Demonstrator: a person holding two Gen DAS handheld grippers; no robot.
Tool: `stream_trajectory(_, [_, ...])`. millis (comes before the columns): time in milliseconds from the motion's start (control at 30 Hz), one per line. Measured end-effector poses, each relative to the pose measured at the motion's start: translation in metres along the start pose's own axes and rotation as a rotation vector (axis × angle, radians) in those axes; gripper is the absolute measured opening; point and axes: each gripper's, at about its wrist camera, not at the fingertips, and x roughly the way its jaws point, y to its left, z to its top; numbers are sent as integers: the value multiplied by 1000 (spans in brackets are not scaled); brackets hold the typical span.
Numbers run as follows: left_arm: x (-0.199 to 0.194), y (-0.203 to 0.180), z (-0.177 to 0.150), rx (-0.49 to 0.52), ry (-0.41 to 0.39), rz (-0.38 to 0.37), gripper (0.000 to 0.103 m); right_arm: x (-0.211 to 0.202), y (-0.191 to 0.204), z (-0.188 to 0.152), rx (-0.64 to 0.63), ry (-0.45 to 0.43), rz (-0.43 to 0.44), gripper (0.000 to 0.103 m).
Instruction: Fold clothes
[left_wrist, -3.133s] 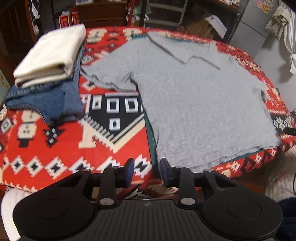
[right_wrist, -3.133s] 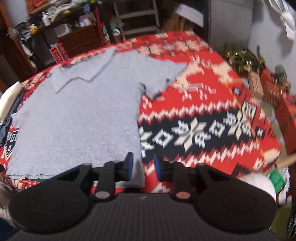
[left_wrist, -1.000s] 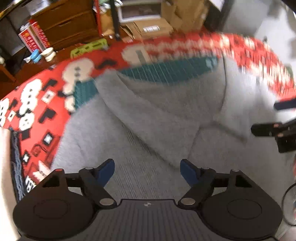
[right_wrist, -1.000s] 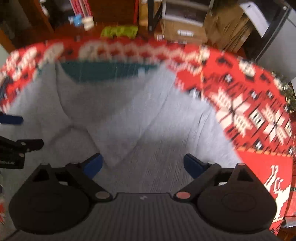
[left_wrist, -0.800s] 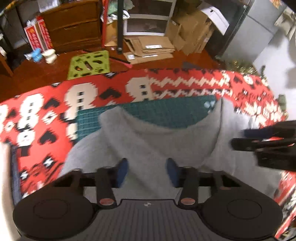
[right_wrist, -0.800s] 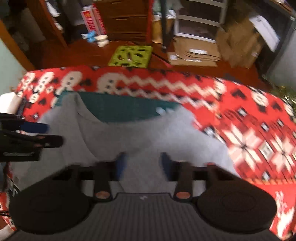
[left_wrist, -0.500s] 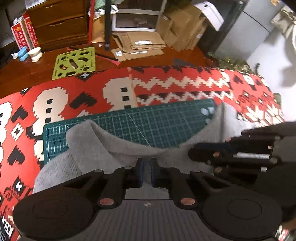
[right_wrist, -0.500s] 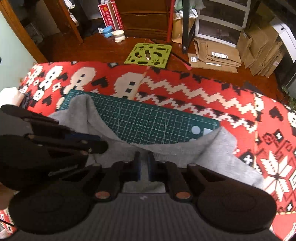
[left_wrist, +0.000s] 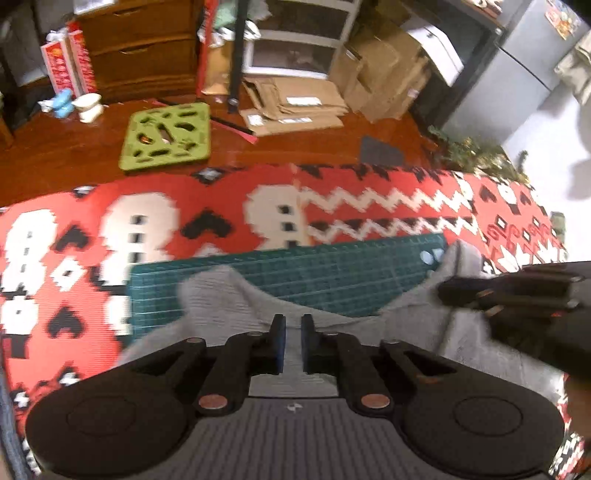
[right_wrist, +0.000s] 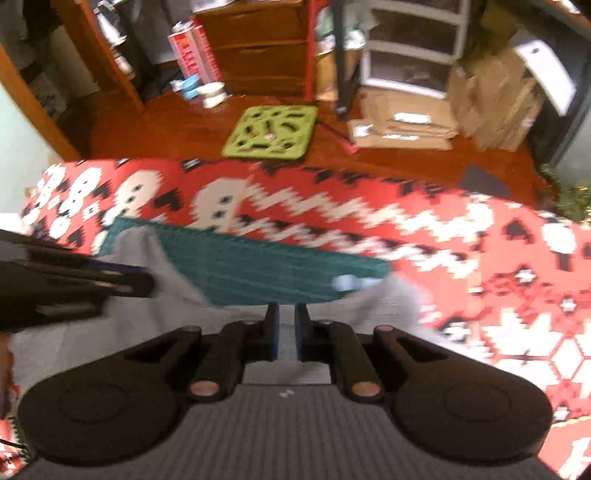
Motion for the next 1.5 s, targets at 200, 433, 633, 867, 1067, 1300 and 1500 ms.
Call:
stream_trajectory(200, [-2,23,5,-18,-21,76,10,11,-39,6,46,12,-34,9])
stream_trajectory(433, [17,31,11,-5,-5,105,10,31,-39,14,14,-11,-61,6])
stream_trajectory(633, [10,38,11,-4,0,121,18,7,-50,10,45,-42,-101,14])
stream_trajectory(867, [2,48,10,-9,3,141,38,8,-74,-3,95,4,-110,20])
stream_trajectory(1067, [10,48,0,16,20,118,35,16,-77,-6,117,8,-75,22])
stream_trajectory(1300, [10,40,-3,54,18,94,14,12,-91,-6,223,9,8,25])
stream_trajectory(1500, [9,36,-5,73,2,108,6,21,-80,-7,169,23,36,22])
